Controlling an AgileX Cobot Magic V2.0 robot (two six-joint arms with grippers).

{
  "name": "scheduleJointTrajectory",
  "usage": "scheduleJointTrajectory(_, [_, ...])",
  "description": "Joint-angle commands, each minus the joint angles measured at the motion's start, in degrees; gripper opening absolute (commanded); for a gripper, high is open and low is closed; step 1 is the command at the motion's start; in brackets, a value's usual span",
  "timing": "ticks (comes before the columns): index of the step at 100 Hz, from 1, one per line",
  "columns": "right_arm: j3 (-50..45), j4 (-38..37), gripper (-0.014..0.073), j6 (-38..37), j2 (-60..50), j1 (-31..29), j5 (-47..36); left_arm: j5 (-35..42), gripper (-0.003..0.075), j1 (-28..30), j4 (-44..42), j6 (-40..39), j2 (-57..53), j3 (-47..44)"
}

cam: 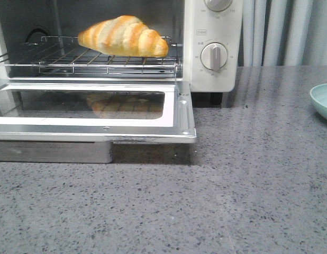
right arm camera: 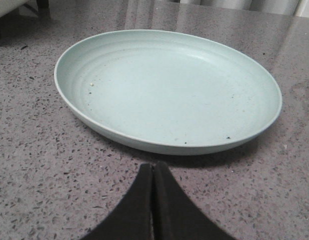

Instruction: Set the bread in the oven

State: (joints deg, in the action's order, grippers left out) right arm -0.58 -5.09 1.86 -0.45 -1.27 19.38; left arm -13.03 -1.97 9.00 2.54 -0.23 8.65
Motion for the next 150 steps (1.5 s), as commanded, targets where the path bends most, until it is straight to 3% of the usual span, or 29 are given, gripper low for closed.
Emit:
scheduleJointTrajectory(1, [-0.7,-1.2,-0.0076,-0.1,-1.3,-0.4,-1.1,4.6,-0.0021,-0.4,0.7,-0.4,-1.4,1.5])
scheduleJointTrajectory(28, [-0.7,-1.2,-0.0076,-0.1,-1.3,-0.4,-1.1,5.4,-0.0021,-0.4,0.6,-0.4,-1.4,0.7])
scheduleJointTrajectory(39, [-0.7,-1.2,-0.0076,-0.1,-1.3,-0.4,-1.1,7.5,-0.0021,-0.4,-4.7,-0.4,-1.4,-2.9])
scheduleJointTrajectory(59, [-0.7,-1.2,-0.0076,-0.1,-1.3,-0.4,-1.1,7.6,-0.0021,-0.4,-5.7,-0.5,-1.6,-10.1])
scheduleJointTrajectory(75, [-0.7,-1.2,-0.0076,-0.1,-1.3,-0.4,-1.1,-2.2,-0.0021,-0.4,-6.5,-0.5,-1.6,-10.1])
scheduleJointTrajectory(99, [-0.7,-1.2,-0.0076,-0.1,-1.3,-0.4,-1.1,-3.5,-0.0021,-0.4,-10.4,-0.5,-1.6,-10.1])
scheduleJointTrajectory(150, [-0.7,-1.2,-0.0076,-0.1,-1.3,-0.4,-1.1,-3.3,-0.0021,-0.4,-10.4,-0.5,-1.6,-10.1])
